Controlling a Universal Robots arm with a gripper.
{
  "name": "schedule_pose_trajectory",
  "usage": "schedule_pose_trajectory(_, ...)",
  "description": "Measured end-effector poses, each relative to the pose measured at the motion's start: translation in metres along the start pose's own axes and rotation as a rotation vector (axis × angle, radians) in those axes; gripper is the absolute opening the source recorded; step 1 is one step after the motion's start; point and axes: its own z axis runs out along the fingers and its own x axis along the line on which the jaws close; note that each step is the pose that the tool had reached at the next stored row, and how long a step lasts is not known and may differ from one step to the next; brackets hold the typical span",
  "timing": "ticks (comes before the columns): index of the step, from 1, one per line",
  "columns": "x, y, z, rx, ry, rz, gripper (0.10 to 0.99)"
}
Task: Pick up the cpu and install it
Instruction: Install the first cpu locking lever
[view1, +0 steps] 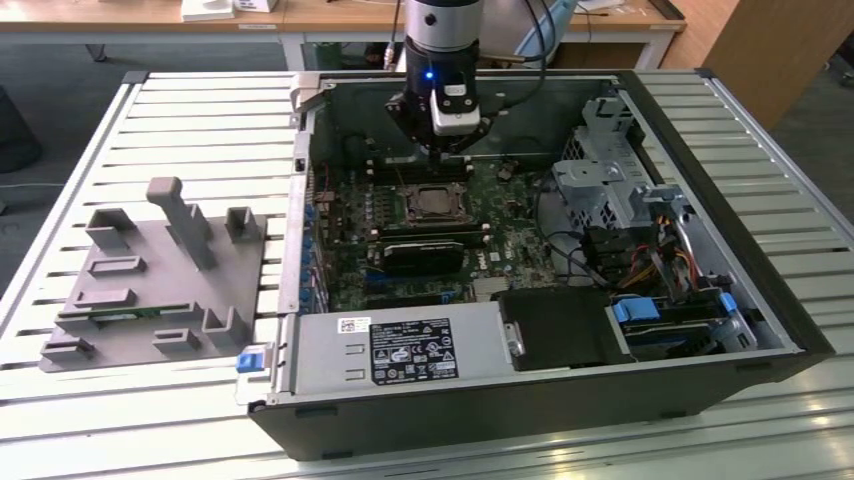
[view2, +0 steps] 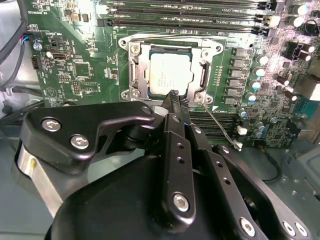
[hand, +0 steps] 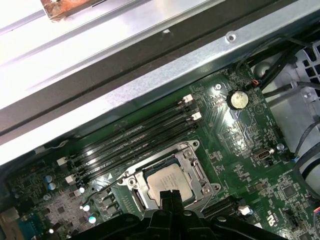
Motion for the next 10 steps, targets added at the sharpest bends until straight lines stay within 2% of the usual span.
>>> schedule_pose_trajectory(10, 0.0000, 0.0000, 0.0000, -0.001, 0.0006, -0.038, 0.106)
